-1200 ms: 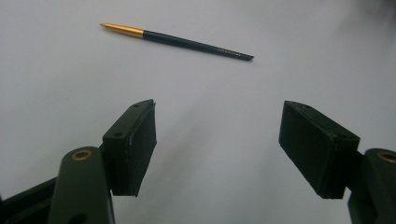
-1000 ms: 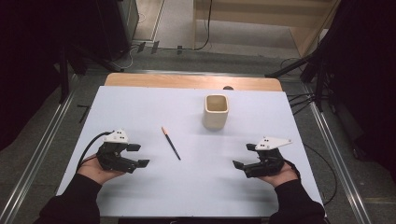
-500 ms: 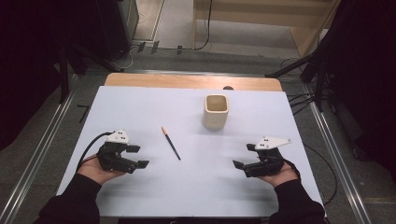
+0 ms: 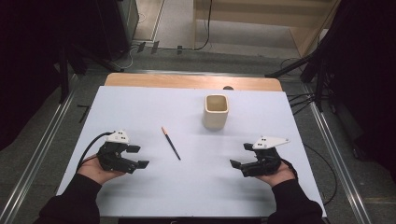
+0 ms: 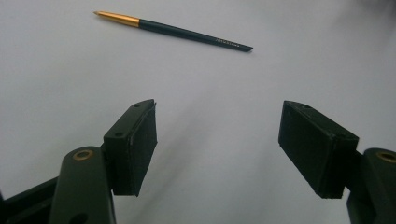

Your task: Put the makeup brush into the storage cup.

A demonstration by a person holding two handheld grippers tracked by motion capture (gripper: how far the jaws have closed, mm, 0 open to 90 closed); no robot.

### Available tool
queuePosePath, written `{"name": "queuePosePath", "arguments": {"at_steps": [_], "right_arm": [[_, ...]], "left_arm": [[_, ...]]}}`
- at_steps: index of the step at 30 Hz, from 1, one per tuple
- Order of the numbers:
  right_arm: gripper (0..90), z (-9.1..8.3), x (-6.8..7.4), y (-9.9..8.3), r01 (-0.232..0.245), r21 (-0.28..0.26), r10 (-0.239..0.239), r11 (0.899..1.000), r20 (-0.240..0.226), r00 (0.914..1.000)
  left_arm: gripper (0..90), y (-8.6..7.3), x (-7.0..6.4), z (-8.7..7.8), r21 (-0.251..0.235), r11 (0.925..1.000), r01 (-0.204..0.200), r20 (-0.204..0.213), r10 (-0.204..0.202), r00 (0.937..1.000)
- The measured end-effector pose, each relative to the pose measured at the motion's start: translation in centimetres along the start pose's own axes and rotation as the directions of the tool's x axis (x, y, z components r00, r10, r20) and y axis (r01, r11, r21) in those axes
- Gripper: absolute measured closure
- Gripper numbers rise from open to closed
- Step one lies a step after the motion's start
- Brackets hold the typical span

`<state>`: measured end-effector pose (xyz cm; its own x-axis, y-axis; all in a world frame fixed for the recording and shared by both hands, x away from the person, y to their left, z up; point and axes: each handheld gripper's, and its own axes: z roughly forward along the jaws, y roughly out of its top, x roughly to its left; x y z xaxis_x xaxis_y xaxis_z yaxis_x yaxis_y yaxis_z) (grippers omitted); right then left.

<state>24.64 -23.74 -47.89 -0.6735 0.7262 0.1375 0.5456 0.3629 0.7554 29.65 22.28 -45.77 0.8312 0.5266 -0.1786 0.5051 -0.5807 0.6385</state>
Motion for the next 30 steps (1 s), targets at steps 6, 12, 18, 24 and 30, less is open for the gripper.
{"name": "queuePosePath", "arguments": {"at_steps": [6, 12, 18, 24, 30], "right_arm": [[16.0, 0.2, 0.1, 0.2, -0.002, 0.001, 0.002, 1.0, -0.002, 1.0], [16.0, 0.8, 0.3, 0.6, 0.012, 0.006, -0.012, 1.0, -0.007, 0.9999], [16.1, 1.2, 0.4, 1.0, 0.021, 0.005, -0.021, 1.0, -0.012, 0.9997], [16.1, 1.4, 0.4, 1.2, 0.026, 0.001, -0.026, 1.0, -0.022, 0.9994], [16.1, 1.6, 0.5, 1.4, 0.053, -0.02, -0.053, 0.998, -0.043, 0.9976]], "left_arm": [[28.5, 0.0, 0.1, 0.0, 0.0, 1.0, -0.002, 0.0, 0.002, 1.0], [28.4, 0.0, 0.1, 0.0, 0.006, 1.0, 0.002, 0.003, -0.002, 1.0], [28.4, 0.0, 0.1, 0.0, 0.006, 1.0, 0.002, 0.003, -0.002, 1.0], [28.4, 0.0, 0.1, 0.0, 0.004, 1.0, 0.002, 0.007, -0.002, 1.0], [28.3, 0.0, 0.0, 0.1, 0.005, 1.0, 0.0, 0.009, 0.0, 1.0]]}}
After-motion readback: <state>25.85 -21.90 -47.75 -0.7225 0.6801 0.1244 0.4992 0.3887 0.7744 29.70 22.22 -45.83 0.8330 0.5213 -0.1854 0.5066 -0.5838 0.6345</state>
